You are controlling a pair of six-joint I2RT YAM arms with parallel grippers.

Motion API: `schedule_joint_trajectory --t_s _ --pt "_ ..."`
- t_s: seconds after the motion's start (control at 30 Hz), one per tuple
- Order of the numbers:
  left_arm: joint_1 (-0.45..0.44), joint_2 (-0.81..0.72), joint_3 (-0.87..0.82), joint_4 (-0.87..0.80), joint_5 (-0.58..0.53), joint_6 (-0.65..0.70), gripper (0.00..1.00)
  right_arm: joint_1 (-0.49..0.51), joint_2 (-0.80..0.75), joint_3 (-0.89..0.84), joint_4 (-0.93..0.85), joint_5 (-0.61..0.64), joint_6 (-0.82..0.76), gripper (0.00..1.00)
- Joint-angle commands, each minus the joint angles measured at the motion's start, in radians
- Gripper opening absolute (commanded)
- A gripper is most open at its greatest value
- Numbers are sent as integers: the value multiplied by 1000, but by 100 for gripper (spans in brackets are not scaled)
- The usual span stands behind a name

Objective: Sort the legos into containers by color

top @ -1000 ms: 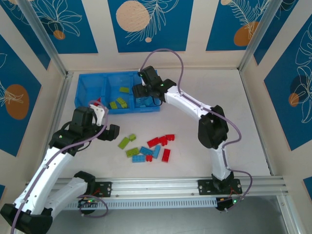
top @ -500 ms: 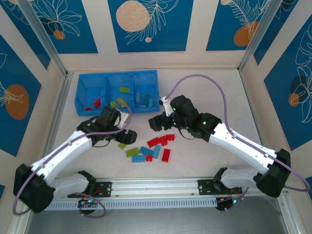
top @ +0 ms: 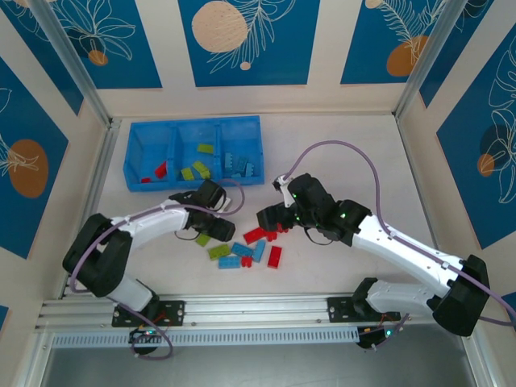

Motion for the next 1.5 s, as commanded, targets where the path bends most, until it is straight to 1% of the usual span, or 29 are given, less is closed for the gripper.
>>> schedule_joint_trajectory --t_s 0.0,0.03,0.1,0.13,0.27,0.3,0.4,0.5,0.6,0.67,0.73,0.77,0.87,0.97,1.0,1.03,1.13,1.17,1.23,1.33,1.4,1.47 --pt "-11 38 36 17 -36 -1 63 -2 -1 -3 -6 -8 21 84" --pt "-10 45 35 18 -42 -6 57 -3 -2 -1 -9 -6 23 84" --pt "-10 49 32 25 -44 -10 51 -2 -3 -3 -11 -6 22 84" --pt "-10 48 29 27 -44 -12 44 -2 -3 -2 -11 -6 25 84" --pt "-10 28 23 34 -48 -19 33 0 -1 -1 -12 -10 27 84" --pt "-10 18 20 36 -49 -22 27 0 -1 -1 -14 -11 28 84" --pt "-10 -43 17 40 -59 -31 22 2 -4 3 -20 -9 29 84" --pt "-11 -132 32 22 -98 -39 19 7 -15 5 -28 -6 29 84" --pt "2 -214 72 10 -215 -32 18 8 -29 1 -25 -4 33 84" --pt "50 -214 131 13 -271 -22 17 9 -36 -3 -20 -2 35 84" --pt "109 -171 196 34 -271 -19 17 9 -38 -3 -17 -1 36 84" --pt "151 -134 235 47 -273 -18 17 9 -37 -2 -18 -1 38 84" --pt "240 4 359 70 -251 -25 17 11 -44 -1 -27 -3 44 84" --pt "299 141 498 62 -224 -40 17 12 -60 -1 -45 2 50 84" --pt "311 177 539 52 -222 -43 19 12 -67 -1 -51 3 52 84" --pt "317 211 584 37 -223 -38 23 14 -75 -1 -61 7 54 84" --pt "329 272 708 -29 -230 -29 40 14 -96 -3 -87 23 65 84" --pt "328 273 735 -51 -230 -31 47 13 -101 -7 -94 36 73 84" --pt "329 244 745 -64 -213 -39 55 8 -105 -14 -111 72 97 86" --pt "324 139 687 -51 -164 -61 58 -13 -96 -24 -139 107 136 91" --pt "308 52 636 -57 -123 -68 58 -39 -88 -41 -137 84 152 93" --pt "266 -43 580 -68 -83 -62 58 -88 -68 -65 -123 29 166 93"
